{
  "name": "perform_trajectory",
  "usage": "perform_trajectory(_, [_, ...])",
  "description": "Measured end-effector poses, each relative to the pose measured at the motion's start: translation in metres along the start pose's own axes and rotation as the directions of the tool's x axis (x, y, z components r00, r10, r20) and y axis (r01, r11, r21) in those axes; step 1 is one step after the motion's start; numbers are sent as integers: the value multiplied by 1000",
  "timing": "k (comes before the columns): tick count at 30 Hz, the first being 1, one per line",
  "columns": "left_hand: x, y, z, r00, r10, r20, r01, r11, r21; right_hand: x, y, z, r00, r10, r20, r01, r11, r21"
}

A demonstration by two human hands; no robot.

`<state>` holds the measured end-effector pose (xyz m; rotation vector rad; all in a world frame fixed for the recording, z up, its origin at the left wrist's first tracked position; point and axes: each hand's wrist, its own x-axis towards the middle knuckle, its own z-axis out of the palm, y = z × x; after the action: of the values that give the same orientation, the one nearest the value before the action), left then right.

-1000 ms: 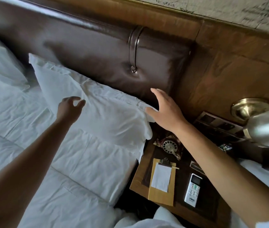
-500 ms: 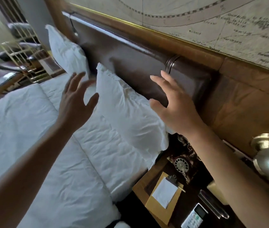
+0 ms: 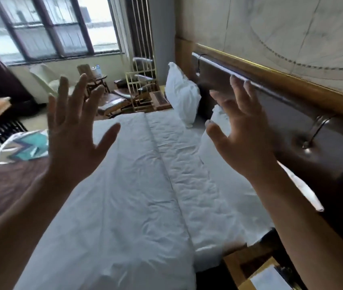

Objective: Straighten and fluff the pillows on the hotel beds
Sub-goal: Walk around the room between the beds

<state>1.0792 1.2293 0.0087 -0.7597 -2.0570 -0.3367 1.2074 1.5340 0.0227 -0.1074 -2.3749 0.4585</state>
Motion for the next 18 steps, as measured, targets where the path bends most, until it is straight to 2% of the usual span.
perform_trajectory(9, [-106,-146,-167,990,-138,25,126,952,279,-16,-203,94,974,-226,-19,226,956,185])
perform_trajectory(13, [-154,-201,-229,969,-244,41,206,886,415,-18,-283,137,953,-301,21,286,923,257])
perform_trajectory(18, [-203,-257,-289,920,-393,-9,340,786,517,-17,-373,189,893,-449,46,405,843,353])
